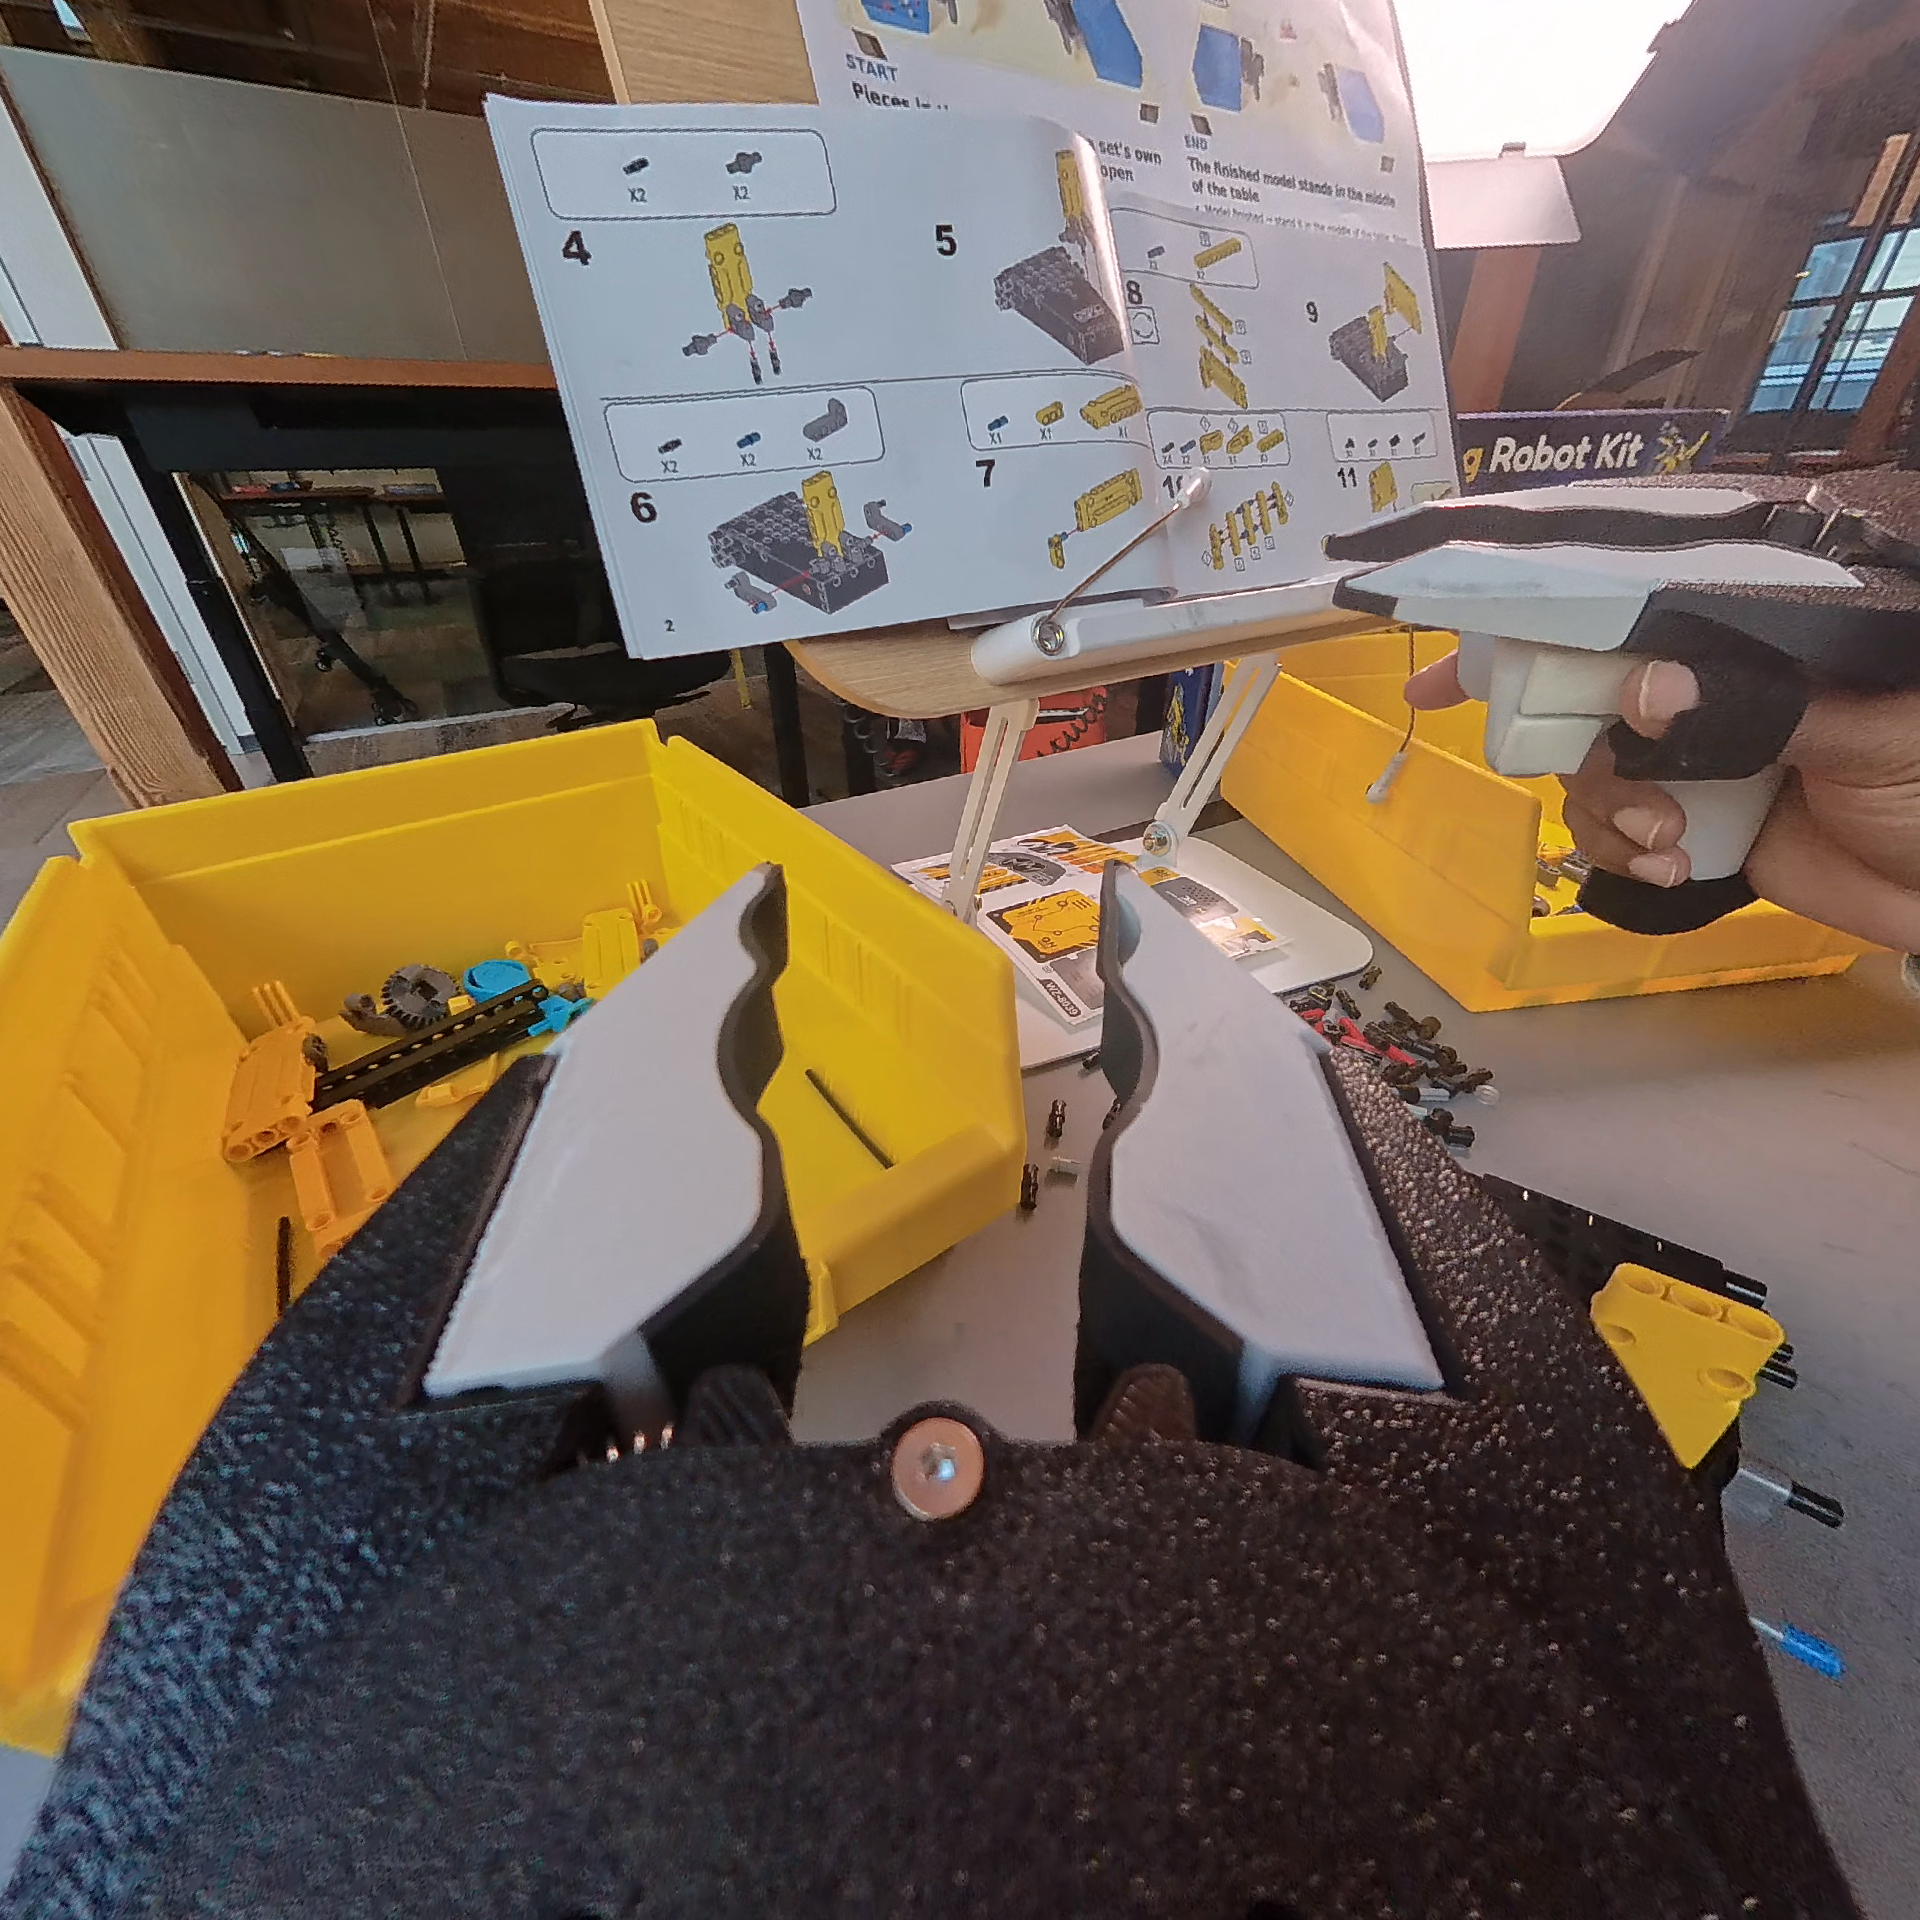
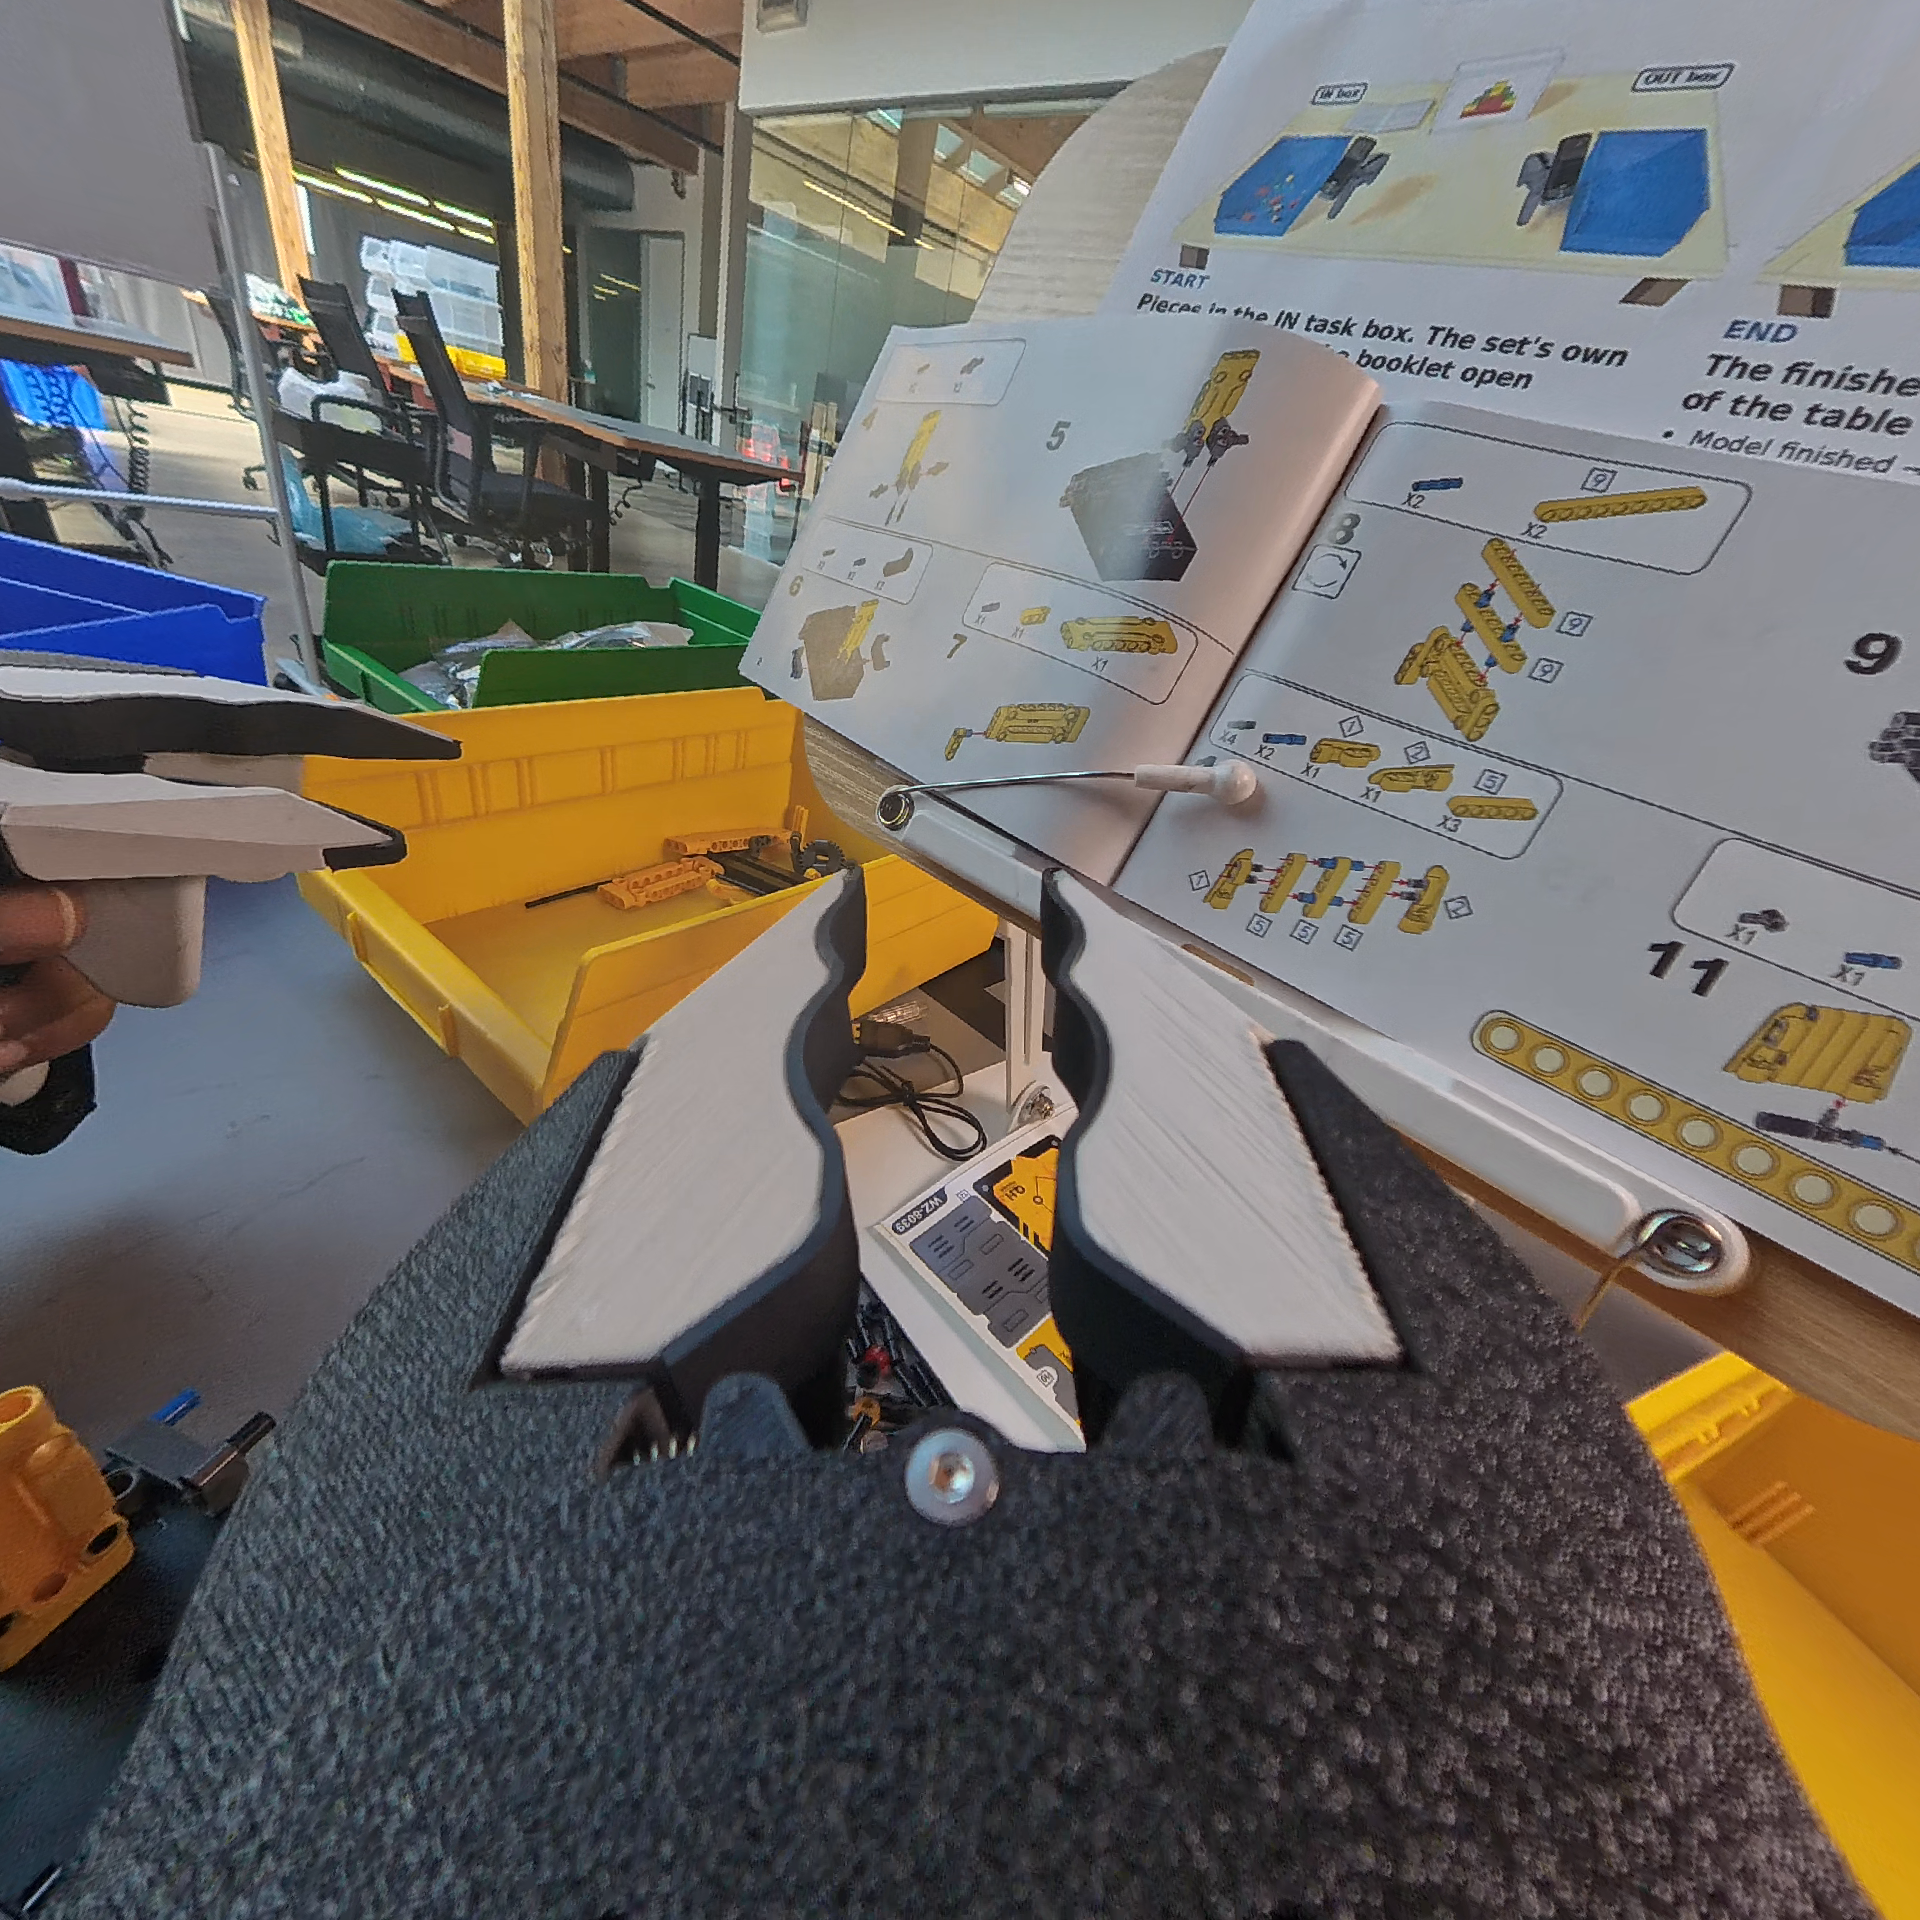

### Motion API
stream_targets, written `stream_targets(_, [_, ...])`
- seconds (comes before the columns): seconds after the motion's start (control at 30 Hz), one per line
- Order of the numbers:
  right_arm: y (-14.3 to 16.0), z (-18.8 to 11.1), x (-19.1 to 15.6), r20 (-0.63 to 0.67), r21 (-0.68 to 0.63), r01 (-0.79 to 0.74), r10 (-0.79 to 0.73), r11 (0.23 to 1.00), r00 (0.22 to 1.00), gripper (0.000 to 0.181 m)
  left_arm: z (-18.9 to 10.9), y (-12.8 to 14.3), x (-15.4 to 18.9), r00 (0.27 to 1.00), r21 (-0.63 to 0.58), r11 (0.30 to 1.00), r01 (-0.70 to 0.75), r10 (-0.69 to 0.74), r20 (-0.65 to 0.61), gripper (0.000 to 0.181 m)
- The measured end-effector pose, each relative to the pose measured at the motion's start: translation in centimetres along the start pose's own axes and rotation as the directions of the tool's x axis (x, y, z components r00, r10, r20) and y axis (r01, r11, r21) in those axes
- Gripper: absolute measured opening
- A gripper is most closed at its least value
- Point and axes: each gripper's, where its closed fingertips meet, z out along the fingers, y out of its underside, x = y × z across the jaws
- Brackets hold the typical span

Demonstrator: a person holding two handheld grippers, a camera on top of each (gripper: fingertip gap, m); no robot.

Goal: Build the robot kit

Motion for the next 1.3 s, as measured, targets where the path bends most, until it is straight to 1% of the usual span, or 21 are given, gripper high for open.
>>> stream_targets(0.17, [0.2,0.6,0.0,-0.008,-0.006,0.013,-0.013,1.000,1.000,0.031,0.1,0.2,0.0,1.000,-0.009,1.000,-0.016,0.016,0.003,0.059])
stream_targets(0.27, [-0.9,2.0,1.4,-0.068,0.004,0.047,-0.047,0.999,0.997,0.030,0.3,0.6,0.1,1.000,-0.022,1.000,-0.021,0.021,0.004,0.058])
stream_targets(0.3, [-1.0,2.7,2.1,-0.092,-0.011,0.049,-0.049,0.999,0.994,0.029,0.4,0.8,0.1,1.000,-0.028,0.999,-0.025,0.026,0.004,0.058])
stream_targets(0.37, [-1.6,3.7,3.3,-0.134,-0.011,-0.004,0.003,1.000,0.991,0.024,0.5,1.2,0.1,0.999,-0.043,0.998,-0.043,0.044,0.009,0.057])
stream_targets(0.4, [-1.9,4.1,3.7,-0.155,-0.005,-0.013,0.012,1.000,0.988,0.017,0.5,1.4,0.1,0.999,-0.049,0.997,-0.052,0.053,0.012,0.056])
stream_targets(0.43, [-1.6,4.4,4.2,-0.181,-0.036,-0.007,0.000,0.999,0.984,0.012,0.5,1.4,0.1,0.998,-0.052,0.997,-0.058,0.058,0.013,0.056])
stream_targets(0.47, [-0.9,4.7,4.4,-0.191,-0.082,0.008,-0.023,0.997,0.981,0.012,0.5,1.5,0.2,0.998,-0.053,0.997,-0.059,0.060,0.012,0.056])
stream_targets(0.63, [0.5,4.7,4.2,-0.214,-0.179,0.103,-0.141,0.978,0.967,0.003,0.7,1.9,0.3,0.998,-0.066,0.996,-0.063,0.064,0.009,0.055])
stream_targets(0.67, [0.5,4.6,4.1,-0.218,-0.175,0.114,-0.151,0.978,0.964,0.003,0.8,1.9,0.4,0.998,-0.068,0.996,-0.065,0.065,0.008,0.055])
stream_targets(0.77, [0.0,4.5,3.5,-0.193,-0.139,0.122,-0.148,0.983,0.970,0.010,0.7,1.8,0.5,0.998,-0.064,0.996,-0.067,0.068,0.004,0.055])
stream_targets(0.87, [-1.2,4.1,3.0,-0.168,-0.074,0.107,-0.118,0.991,0.979,0.019,0.6,1.5,0.4,0.998,-0.054,0.996,-0.065,0.066,0.006,0.055])
stream_targets(0.93, [-2.0,3.8,2.5,-0.165,-0.030,0.120,-0.124,0.992,0.979,0.022,0.5,1.3,0.4,0.998,-0.048,0.997,-0.063,0.063,0.007,0.055])
stream_targets(1.1, [-3.2,3.5,0.8,-0.156,0.050,0.178,-0.168,0.983,0.973,0.023,0.4,1.0,0.5,0.998,-0.037,0.997,-0.063,0.063,0.005,0.055])
stream_targets(1.23, [-2.7,4.0,0.0,-0.152,0.042,0.192,-0.184,0.981,0.971,0.023,0.4,1.0,0.6,0.998,-0.038,0.997,-0.062,0.062,0.002,0.055])
stream_targets(1.3, [-2.5,4.1,-0.2,-0.156,0.047,0.178,-0.169,0.983,0.973,0.020,0.4,1.0,0.7,0.998,-0.037,0.997,-0.063,0.064,0.002,0.055])
